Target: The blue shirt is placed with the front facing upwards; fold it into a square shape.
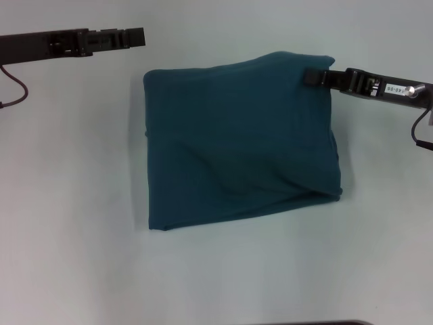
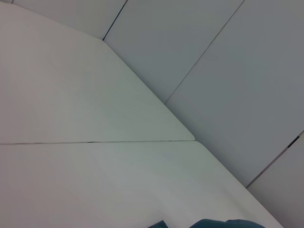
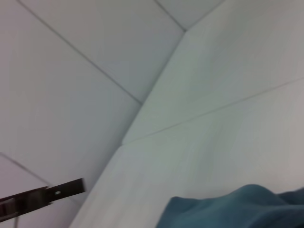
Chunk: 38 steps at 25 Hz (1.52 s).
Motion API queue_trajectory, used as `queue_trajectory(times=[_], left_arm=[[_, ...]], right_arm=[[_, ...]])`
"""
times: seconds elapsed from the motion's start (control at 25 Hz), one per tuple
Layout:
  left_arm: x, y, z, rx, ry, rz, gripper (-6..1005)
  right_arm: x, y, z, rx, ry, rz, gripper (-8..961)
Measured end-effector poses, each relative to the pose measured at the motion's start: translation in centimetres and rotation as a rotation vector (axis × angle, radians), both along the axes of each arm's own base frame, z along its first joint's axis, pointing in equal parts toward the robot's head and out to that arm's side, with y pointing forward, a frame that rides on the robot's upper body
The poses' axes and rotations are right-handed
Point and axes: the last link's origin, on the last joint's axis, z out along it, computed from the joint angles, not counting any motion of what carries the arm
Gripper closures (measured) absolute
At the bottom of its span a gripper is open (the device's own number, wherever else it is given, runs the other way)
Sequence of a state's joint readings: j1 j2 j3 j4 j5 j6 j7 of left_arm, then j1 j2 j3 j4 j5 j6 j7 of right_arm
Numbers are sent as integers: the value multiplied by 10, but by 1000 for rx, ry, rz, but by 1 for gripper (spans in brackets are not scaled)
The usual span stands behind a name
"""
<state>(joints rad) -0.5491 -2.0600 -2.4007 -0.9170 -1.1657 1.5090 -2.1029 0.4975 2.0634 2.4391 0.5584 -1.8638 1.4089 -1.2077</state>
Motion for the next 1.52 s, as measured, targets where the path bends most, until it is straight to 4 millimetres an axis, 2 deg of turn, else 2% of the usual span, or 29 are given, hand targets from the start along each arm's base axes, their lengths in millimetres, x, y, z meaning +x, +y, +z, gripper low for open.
queue_trajectory(times=[0.32,0.56,0.68,0.88,1.24,1.32,1.52], left_arm=[[0,0,0,4,3,-1,168],[-3,1,-2,10,18,1,168],[-4,0,-3,7,30,-5,169],[-10,-9,-3,-7,40,-39,169],[-17,-39,-11,-84,3,-108,170],[-17,-46,-16,-103,-9,-127,170],[-25,-58,-31,-143,-29,-137,171]], right_arm=[[12,5,-6,50,-41,-56,807],[15,12,4,143,-41,-57,801],[20,10,14,162,-33,-53,558],[28,-5,33,161,-11,-15,342],[51,-33,80,99,-44,-5,165],[53,-36,84,55,-62,-26,126],[51,-36,79,-58,-93,-58,137]])
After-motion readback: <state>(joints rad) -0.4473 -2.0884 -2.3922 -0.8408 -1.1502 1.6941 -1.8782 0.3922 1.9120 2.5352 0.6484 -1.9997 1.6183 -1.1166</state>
